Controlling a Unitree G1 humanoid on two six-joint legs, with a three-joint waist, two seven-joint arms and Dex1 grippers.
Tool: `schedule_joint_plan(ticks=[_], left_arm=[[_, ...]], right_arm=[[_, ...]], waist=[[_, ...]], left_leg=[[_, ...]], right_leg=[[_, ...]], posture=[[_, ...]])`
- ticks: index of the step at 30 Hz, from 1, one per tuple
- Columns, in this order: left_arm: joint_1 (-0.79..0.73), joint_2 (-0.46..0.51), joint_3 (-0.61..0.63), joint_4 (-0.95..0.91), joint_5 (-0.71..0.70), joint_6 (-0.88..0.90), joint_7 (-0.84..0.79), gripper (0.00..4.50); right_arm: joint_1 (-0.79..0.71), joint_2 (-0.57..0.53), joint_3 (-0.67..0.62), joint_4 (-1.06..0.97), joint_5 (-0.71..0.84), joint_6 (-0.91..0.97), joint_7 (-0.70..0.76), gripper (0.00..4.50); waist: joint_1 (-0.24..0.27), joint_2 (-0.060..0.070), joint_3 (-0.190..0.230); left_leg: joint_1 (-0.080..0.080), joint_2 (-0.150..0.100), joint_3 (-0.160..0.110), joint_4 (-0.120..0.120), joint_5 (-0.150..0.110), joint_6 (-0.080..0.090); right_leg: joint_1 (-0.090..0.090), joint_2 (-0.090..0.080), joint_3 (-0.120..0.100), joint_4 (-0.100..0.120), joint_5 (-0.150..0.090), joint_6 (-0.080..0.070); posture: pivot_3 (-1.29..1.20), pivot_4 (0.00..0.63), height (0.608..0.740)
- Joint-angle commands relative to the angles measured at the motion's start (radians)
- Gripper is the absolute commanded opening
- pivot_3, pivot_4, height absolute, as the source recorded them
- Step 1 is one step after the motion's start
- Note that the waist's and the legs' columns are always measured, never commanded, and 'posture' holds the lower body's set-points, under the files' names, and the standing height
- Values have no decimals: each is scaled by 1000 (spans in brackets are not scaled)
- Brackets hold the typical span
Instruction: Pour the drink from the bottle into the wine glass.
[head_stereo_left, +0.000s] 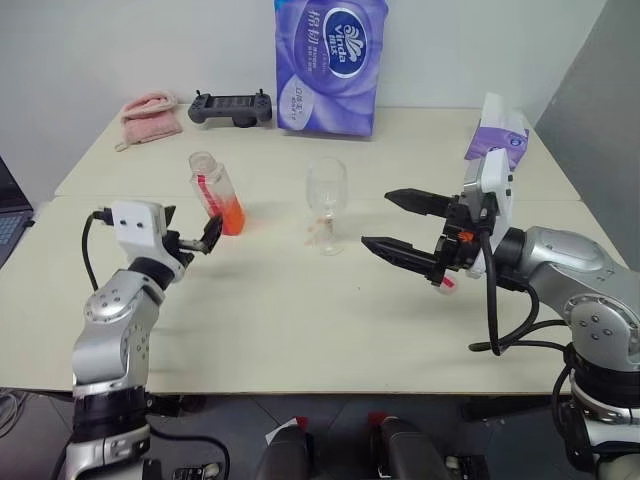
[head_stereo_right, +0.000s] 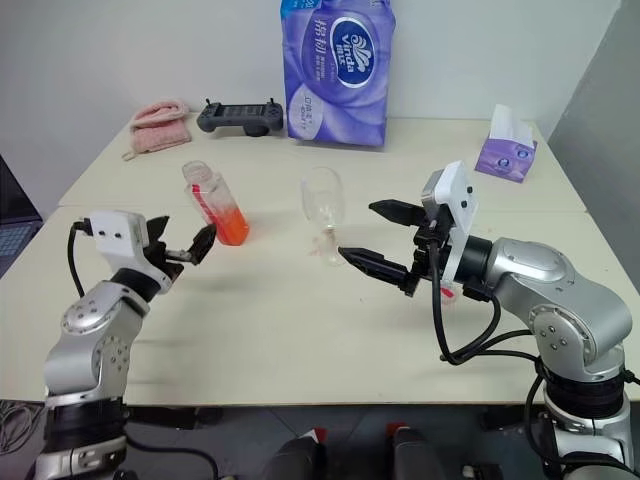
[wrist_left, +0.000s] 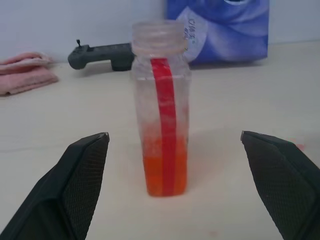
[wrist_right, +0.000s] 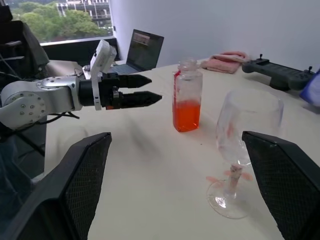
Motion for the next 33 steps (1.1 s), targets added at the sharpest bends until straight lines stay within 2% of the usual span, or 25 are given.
schedule_joint_plan(ticks=[1, 13, 19, 26, 33], left_arm=[[-31, -1, -4, 22, 12, -46, -8, 4500], [-118, 2, -13, 216, 26, -131, -64, 4500], [-186, -6, -48, 411, 44, -221, -138, 4500], [-346, -8, -53, 694, 80, -362, -162, 4500], [-447, -6, -58, 892, 108, -468, -190, 4500]], right_arm=[[0, -1, -13, -46, 27, -9, -28, 4455], [23, -18, -25, -60, 32, -17, -89, 4455], [31, -25, -23, -62, 27, -28, -107, 4455], [55, -37, -27, -74, 28, -38, -129, 4455], [59, -42, -30, -81, 33, -37, -153, 4455]], waist=[[0, 0, 0], [-1, 0, 0], [-1, 0, 0], [-1, 0, 0], [-2, -1, 0]], left_leg=[[0, 0, 0, 0, 0, 0], [0, 1, 0, 0, 0, 0], [0, 0, 0, 0, 0, 0], [-1, -1, 0, 0, 0, 0], [-1, -1, 0, 0, 0, 0]], right_leg=[[0, 0, 0, 0, 0, 0], [0, -1, 0, 0, 0, 0], [0, -1, 0, 0, 0, 0], [0, -1, -1, 0, 0, 0], [-1, -1, -1, 0, 0, 0]], posture=[[0, 150, 740], [0, 150, 740], [0, 150, 740], [0, 150, 740], [0, 150, 740]])
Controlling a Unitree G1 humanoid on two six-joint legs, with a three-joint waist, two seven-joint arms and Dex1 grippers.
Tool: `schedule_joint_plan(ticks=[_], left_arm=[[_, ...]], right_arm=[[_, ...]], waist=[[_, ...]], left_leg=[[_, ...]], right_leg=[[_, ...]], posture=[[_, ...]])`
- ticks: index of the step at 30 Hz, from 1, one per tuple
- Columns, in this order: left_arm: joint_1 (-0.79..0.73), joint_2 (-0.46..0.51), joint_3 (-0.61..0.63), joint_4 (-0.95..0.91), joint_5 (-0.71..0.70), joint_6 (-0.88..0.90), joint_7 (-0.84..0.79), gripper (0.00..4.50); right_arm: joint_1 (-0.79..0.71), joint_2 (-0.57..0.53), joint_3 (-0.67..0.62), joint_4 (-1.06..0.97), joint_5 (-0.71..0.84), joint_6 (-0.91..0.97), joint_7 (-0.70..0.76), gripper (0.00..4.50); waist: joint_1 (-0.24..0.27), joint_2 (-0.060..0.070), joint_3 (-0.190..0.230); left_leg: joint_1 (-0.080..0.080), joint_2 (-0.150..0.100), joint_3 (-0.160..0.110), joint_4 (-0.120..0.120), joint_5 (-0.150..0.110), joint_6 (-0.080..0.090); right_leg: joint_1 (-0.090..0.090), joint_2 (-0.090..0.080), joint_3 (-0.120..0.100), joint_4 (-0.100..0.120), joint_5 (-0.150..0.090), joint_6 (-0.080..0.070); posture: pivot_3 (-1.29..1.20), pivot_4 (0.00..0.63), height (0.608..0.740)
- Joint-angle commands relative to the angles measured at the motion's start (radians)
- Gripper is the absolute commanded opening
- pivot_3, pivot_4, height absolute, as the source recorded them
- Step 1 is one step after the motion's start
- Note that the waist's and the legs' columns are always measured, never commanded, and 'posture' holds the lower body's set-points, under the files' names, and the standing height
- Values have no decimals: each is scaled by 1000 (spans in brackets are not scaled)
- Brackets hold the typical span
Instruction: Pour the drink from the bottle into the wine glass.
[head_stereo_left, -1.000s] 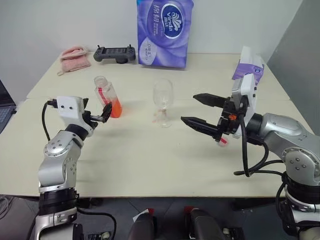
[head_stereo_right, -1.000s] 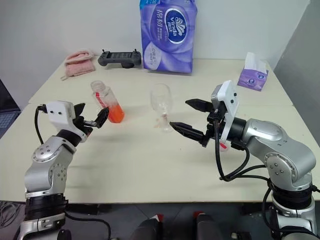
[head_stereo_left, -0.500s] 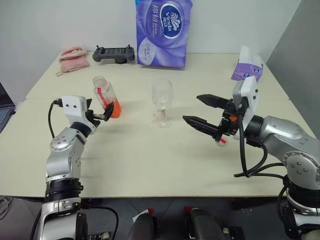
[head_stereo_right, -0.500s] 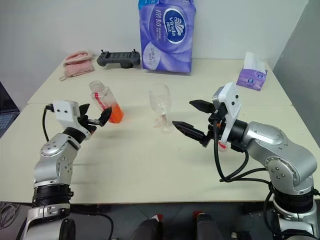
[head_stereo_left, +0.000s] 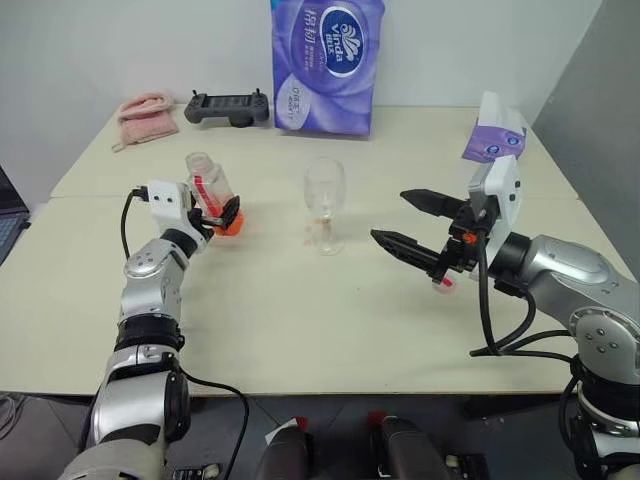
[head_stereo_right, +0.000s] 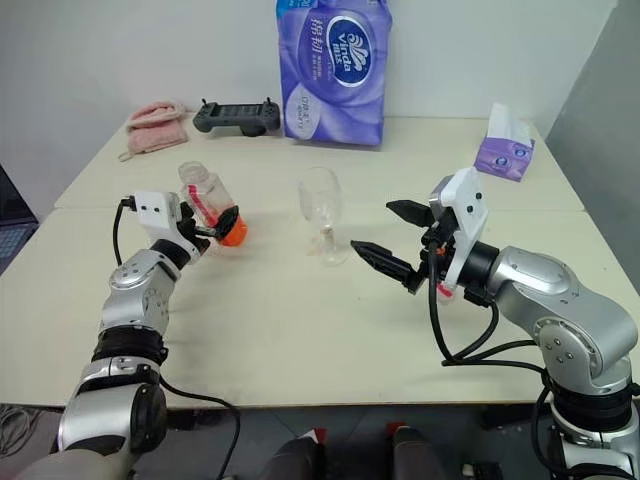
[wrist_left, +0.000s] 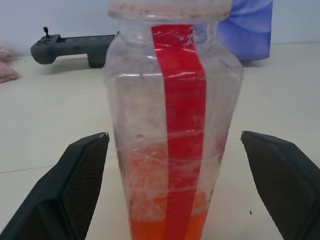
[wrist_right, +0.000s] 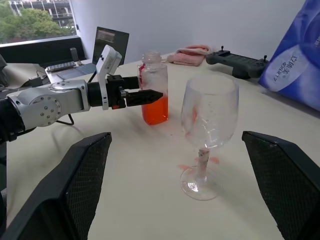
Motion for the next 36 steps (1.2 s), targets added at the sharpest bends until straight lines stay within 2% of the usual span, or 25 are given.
schedule_joint_plan(ticks=[1, 3, 9, 11, 15, 25, 32, 36], left_arm=[[-47, 7, 2, 60, 13, -68, -15, 4317], [-58, 10, 3, 99, 20, -93, -13, 3946], [-68, 18, 9, 158, 28, -132, -10, 2022], [-69, 20, 10, 166, 29, -138, -9, 1686], [-75, 26, 6, 175, 40, -152, 4, 1681], [-198, 52, -145, 6, 182, -177, -43, 1681], [-225, 115, -232, -117, 258, -210, -123, 1681], [-267, 163, -283, -127, 323, -258, -159, 1681]], right_arm=[[-2, -12, -25, -43, 8, -17, -13, 4485], [-1, -14, -24, -44, 7, -18, -17, 4500], [2, -15, -23, -47, 9, -21, -26, 4500], [2, -14, -22, -48, 8, -23, -27, 4500], [1, -9, -17, -49, -2, -33, -33, 4500], [-67, 52, 33, 39, -153, -186, -50, 4500], [-58, 91, 58, 66, -167, -243, -14, 4500], [-25, 102, 70, 64, -176, -269, 11, 4500]], waist=[[0, 0, 0], [0, 0, 0], [0, 0, 0], [0, 0, 0], [0, 0, 0], [0, -2, 1], [-3, -2, 1], [-3, -2, 1]], left_leg=[[0, 0, 0, 0, 0, 0], [0, 0, 0, 0, 0, 0], [0, 0, 0, 0, 0, 0], [0, 0, 0, 0, 0, 0], [0, 0, 0, 0, 0, 0], [-2, -1, -2, 1, 0, 0], [-3, -1, 0, 0, 0, 0], [-3, 0, -1, 0, 0, 0]], right_leg=[[0, 0, 0, 0, 0, 0], [0, 0, 0, 0, 0, 0], [0, 0, 0, 0, 0, 0], [0, 0, 0, 0, 0, 0], [0, 0, 0, 0, 0, 0], [-1, 1, -6, 0, 0, 0], [-3, 1, -4, 1, 0, 1], [-3, 1, -5, 1, 0, 1]], posture=[[0, 150, 740], [0, 150, 740], [0, 150, 740], [0, 150, 740], [0, 150, 740], [0, 150, 740], [0, 150, 740], [0, 150, 740]])
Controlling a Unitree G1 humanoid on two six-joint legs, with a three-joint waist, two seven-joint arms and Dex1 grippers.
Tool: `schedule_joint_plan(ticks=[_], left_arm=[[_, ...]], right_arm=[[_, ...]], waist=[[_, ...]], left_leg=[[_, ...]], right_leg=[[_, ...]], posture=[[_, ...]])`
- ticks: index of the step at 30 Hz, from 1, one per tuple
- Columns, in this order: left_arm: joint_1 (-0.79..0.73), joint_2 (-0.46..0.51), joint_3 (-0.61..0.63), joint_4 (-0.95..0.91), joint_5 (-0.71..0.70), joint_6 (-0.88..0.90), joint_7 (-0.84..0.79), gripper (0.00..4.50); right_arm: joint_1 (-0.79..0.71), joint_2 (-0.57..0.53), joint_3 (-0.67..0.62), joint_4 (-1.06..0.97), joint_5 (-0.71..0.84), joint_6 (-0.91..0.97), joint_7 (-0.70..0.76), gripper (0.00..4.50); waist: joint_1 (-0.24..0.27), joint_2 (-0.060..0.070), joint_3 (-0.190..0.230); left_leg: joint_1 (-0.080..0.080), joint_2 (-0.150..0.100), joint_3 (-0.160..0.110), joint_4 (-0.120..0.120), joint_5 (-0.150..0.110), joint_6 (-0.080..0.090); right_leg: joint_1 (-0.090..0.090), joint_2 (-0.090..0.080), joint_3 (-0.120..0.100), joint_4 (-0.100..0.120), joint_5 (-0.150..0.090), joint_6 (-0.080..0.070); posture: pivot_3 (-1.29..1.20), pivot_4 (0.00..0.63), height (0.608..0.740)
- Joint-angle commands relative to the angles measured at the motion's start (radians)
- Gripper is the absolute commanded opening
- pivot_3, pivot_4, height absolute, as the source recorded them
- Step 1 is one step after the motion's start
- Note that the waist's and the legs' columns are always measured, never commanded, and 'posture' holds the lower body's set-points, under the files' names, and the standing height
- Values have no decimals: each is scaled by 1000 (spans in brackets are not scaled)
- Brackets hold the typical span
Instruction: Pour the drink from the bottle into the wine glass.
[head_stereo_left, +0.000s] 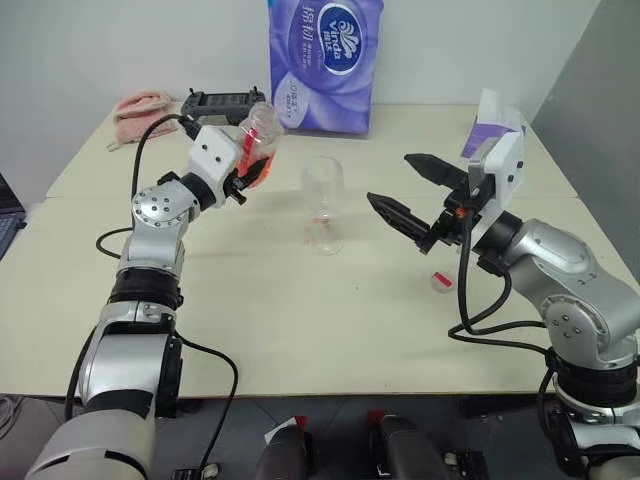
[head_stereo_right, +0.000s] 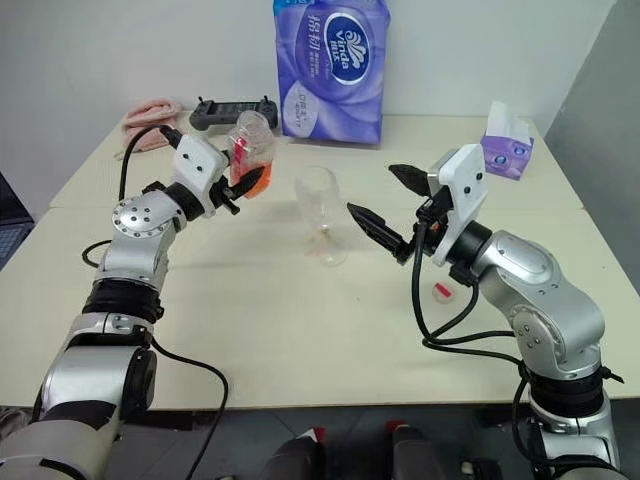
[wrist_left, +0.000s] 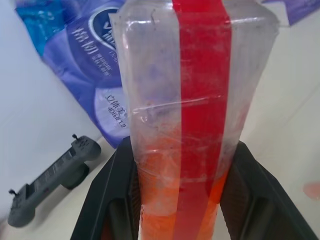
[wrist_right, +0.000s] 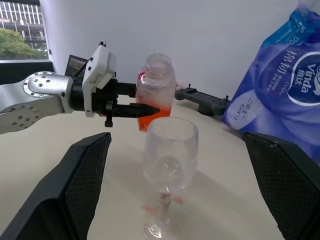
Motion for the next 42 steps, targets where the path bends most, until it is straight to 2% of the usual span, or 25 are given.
schedule_joint_plan(ticks=[1, 24, 33, 42], left_arm=[[-77, 58, -31, -46, 60, -84, -16, 1681], [-313, 152, -254, 204, 440, -406, 154, 1681], [-387, 165, -307, 293, 528, -470, 234, 1681], [-430, 161, -343, 336, 575, -498, 280, 1681]], right_arm=[[20, 7, 3, -18, -11, -46, 24, 4500], [48, 42, 6, -21, -54, -77, 21, 4500], [53, 45, 19, -7, -83, -95, 17, 4500], [60, 52, 19, -2, -110, -102, 15, 4500]], waist=[[0, 0, 0], [1, 0, 0], [0, 0, 0], [0, 0, 0]], left_leg=[[0, 0, 0, 0, 0, 0], [-2, -1, 0, 1, 0, 0], [-3, -1, -1, 1, 0, 0], [-14, -1, -3, 10, 0, 0]], right_leg=[[0, 0, 0, 0, 0, 0], [0, 0, -1, 0, 0, 0], [-1, 0, -3, 0, 0, 0], [-6, 0, -8, 3, 0, 0]], posture=[[0, 150, 740], [0, 150, 740], [0, 150, 740], [0, 150, 740]])
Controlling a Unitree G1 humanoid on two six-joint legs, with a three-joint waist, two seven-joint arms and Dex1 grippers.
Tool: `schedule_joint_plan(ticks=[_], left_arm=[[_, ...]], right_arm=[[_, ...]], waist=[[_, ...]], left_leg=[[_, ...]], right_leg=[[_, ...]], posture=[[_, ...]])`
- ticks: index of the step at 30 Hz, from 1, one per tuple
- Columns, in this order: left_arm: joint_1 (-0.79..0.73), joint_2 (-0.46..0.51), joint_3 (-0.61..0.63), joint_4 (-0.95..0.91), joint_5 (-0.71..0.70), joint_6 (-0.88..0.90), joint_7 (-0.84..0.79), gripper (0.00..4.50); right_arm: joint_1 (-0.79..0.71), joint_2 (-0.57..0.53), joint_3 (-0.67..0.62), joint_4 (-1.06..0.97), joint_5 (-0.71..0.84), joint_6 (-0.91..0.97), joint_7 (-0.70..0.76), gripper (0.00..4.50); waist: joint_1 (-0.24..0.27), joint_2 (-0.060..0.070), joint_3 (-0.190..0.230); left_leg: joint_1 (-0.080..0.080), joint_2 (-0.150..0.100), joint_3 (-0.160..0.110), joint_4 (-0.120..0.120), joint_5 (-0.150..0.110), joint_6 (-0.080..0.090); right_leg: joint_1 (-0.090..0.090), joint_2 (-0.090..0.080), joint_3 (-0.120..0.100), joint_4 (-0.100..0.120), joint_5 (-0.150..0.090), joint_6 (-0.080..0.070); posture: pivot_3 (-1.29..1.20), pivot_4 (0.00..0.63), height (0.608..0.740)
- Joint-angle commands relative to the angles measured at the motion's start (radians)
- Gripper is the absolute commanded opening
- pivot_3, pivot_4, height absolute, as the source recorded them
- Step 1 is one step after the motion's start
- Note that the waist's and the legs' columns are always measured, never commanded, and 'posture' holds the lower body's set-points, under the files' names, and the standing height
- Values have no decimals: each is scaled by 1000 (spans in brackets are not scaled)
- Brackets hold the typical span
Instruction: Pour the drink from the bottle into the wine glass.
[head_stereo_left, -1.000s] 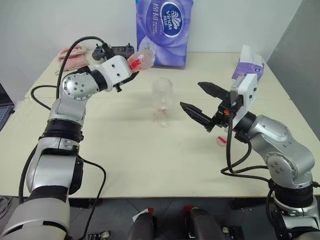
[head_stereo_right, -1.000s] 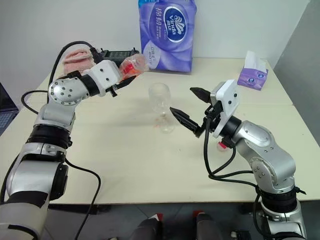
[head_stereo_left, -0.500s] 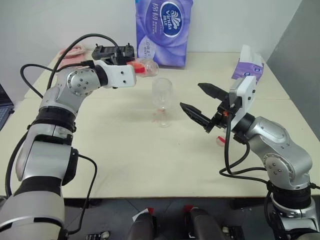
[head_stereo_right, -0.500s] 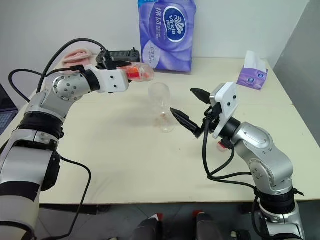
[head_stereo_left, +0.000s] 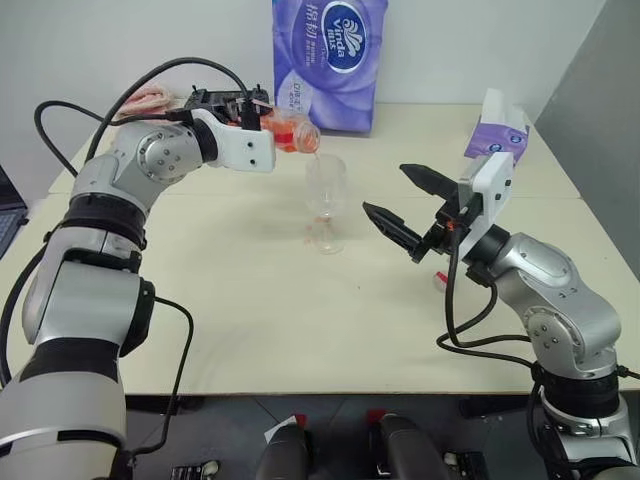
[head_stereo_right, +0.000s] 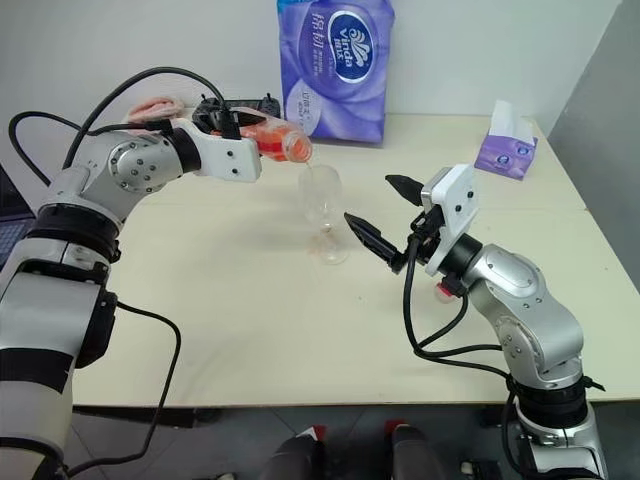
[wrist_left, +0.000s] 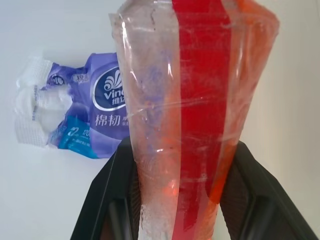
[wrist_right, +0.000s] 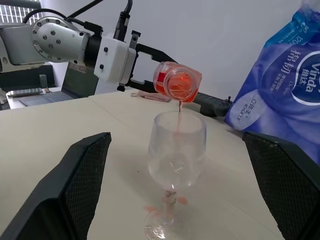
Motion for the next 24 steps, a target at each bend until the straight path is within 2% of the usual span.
schedule_joint_plan(ticks=[1, 24], left_arm=[[-62, 23, 1, 6, 10, -16, 41, 1681], [-131, 44, -73, 50, 125, -53, 143, 1681]], right_arm=[[6, -1, -11, -21, -7, -22, -1, 4500], [12, 16, -11, -21, -11, -24, 2, 4500]], waist=[[0, 0, 0], [0, 0, 0]], left_leg=[[0, 0, 0, 0, 0, 0], [0, -1, 1, 1, 0, 0]], right_leg=[[0, 0, 0, 0, 0, 0], [0, 0, 0, 1, 0, 0]], posture=[[0, 150, 740], [0, 150, 740]])
